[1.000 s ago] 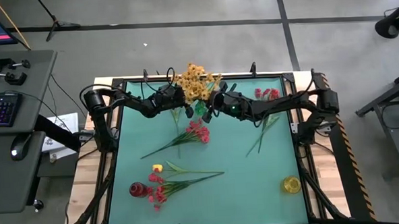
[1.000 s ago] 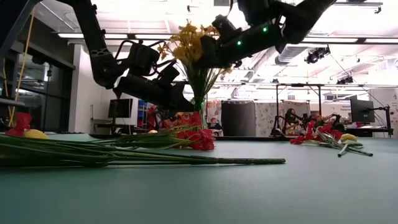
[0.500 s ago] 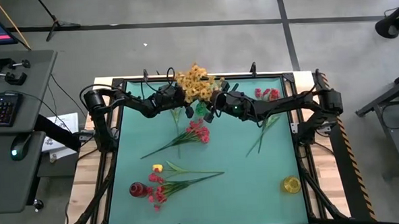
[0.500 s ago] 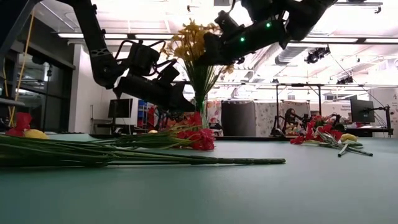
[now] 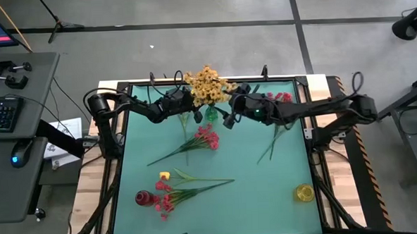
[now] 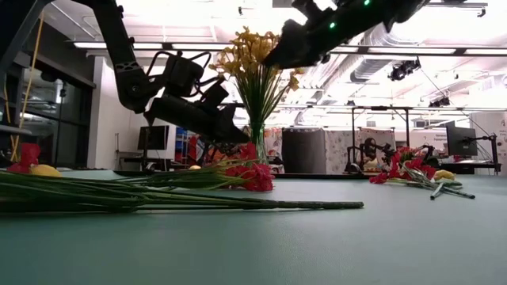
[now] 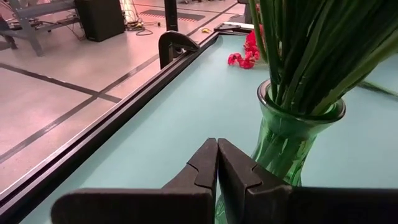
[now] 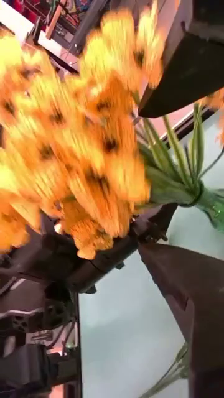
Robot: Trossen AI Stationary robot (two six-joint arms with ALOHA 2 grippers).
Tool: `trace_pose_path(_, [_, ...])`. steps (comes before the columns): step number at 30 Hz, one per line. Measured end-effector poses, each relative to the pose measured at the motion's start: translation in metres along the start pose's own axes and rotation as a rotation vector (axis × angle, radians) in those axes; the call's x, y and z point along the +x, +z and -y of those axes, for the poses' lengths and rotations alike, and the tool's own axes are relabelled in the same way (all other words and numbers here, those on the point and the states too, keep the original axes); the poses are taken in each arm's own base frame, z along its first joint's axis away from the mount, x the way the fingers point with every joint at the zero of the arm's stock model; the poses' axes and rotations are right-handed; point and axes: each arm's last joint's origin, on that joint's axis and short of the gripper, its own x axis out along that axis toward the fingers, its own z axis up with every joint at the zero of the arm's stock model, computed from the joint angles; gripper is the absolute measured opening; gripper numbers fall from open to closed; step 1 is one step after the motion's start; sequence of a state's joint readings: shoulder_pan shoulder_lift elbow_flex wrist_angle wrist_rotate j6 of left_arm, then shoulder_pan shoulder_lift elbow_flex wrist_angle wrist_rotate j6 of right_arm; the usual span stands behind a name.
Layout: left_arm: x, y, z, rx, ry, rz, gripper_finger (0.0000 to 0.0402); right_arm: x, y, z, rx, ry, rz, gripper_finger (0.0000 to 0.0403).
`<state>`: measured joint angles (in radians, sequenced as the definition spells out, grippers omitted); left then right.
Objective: Sort flowers into vase by color
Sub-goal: Put the yellow flower into the green vase, then put the middle red flower into the red vase
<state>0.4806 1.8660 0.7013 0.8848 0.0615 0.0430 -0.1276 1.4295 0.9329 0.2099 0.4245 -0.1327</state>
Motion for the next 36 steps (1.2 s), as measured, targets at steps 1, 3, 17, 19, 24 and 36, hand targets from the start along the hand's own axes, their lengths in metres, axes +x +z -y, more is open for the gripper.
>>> trace_pose_path(1, [0.000, 0.000, -0.001, 0.005, 0.004, -0.005, 0.0000, -0.005, 0.003, 0.003, 0.007, -0.001, 0.000, 0.0341])
trace_pose_path(3, [0.000, -0.002, -0.004, 0.009, 0.022, -0.015, 0.0000, -0.013, 0.007, 0.007, 0.026, -0.002, -0.002, 0.0349])
trace_pose_path(17, [-0.031, 0.032, -0.023, 0.051, 0.184, -0.096, 0.0000, -0.062, 0.027, 0.028, 0.082, 0.012, 0.023, 0.0352])
trace_pose_path(19, [-0.042, 0.042, -0.023, 0.061, 0.204, -0.113, 0.0000, -0.064, 0.026, 0.025, 0.073, 0.025, 0.012, 0.0352])
trace_pose_path(24, [-0.071, 0.058, -0.011, 0.050, 0.165, -0.211, 0.0000, -0.068, 0.016, 0.015, 0.061, 0.075, -0.084, 0.0348])
trace_pose_path(36, [-0.129, 0.020, 0.092, -0.035, -0.176, -0.452, 0.0000, -0.077, -0.015, -0.041, 0.105, 0.279, -0.359, 0.0330])
